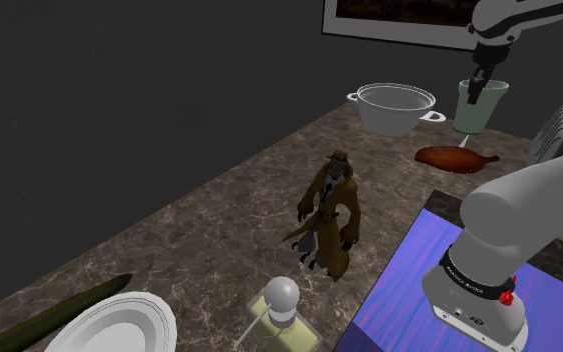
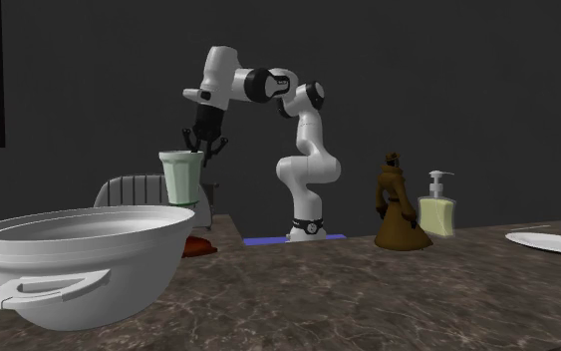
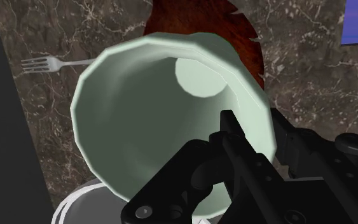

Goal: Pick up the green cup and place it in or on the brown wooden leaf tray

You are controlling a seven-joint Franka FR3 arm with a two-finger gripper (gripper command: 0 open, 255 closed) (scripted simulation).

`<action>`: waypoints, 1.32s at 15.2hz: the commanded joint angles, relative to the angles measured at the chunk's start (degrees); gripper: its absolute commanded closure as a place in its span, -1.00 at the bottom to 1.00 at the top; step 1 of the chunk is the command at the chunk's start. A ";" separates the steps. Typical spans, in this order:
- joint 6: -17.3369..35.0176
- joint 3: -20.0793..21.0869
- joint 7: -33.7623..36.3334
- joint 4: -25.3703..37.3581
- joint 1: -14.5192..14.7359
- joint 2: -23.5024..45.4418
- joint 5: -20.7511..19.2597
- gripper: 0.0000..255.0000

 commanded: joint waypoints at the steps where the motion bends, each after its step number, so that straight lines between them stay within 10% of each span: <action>1: -0.35 -2.54 -3.56 2.15 -0.69 0.50 -0.48 1.00; 20: 15.12 -7.52 -0.74 -8.78 -1.21 5.17 -3.96 1.00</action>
